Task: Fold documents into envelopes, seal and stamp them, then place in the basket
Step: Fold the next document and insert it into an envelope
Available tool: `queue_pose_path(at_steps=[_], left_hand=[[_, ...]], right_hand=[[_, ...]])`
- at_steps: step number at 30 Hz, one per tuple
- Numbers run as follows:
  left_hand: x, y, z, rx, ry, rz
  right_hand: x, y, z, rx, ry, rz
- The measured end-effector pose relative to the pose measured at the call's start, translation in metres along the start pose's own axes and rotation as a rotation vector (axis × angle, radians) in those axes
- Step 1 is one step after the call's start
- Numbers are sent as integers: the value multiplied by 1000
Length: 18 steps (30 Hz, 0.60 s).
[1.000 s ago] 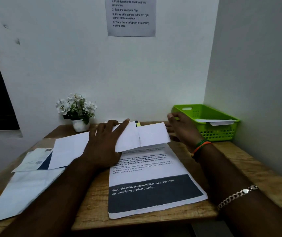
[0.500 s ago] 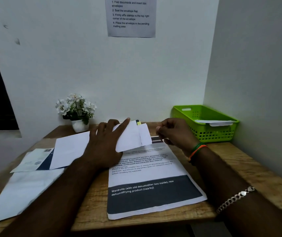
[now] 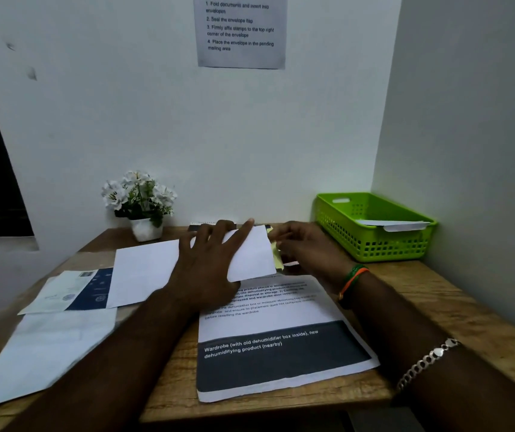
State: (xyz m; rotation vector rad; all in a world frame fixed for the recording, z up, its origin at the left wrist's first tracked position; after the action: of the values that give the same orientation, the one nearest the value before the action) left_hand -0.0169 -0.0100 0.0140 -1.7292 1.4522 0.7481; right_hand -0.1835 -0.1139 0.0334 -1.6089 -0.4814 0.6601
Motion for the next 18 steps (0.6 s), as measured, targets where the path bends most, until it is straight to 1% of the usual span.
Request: queue_pose_path(at_steps=[3,5,8,12,16,18], left_hand=[[0,-1,1,-6,-1,18],[-1,1,1,-1,8,17],[-1,2,1,13,10,9],[-3,6,-2,20,37,2],[-7,7,-3,19,63,-13],[-8,8,-4,23,76,-32]], right_hand=[[-12,-1,-3,59,114,-220],[-15,0,-3,73,115,-249],[-10,4,-2,92,44,-196],[-3,8,-2,165,-47,-194],[1,9,-2,233,-157,-261],[2,10,-2,266,-186,-313]])
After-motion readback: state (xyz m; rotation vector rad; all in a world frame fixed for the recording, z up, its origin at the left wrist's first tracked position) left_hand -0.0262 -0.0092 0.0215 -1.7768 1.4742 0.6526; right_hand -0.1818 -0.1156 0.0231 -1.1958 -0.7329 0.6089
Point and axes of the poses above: each hand's wrist, its own z-axis away from the middle knuckle, its own x-axis out of the palm, y = z × x, the point moved 4 cm from there along -z, towards the middle knuckle, and after that the axes turned 7 degrees about x, right-handed, at the moved point
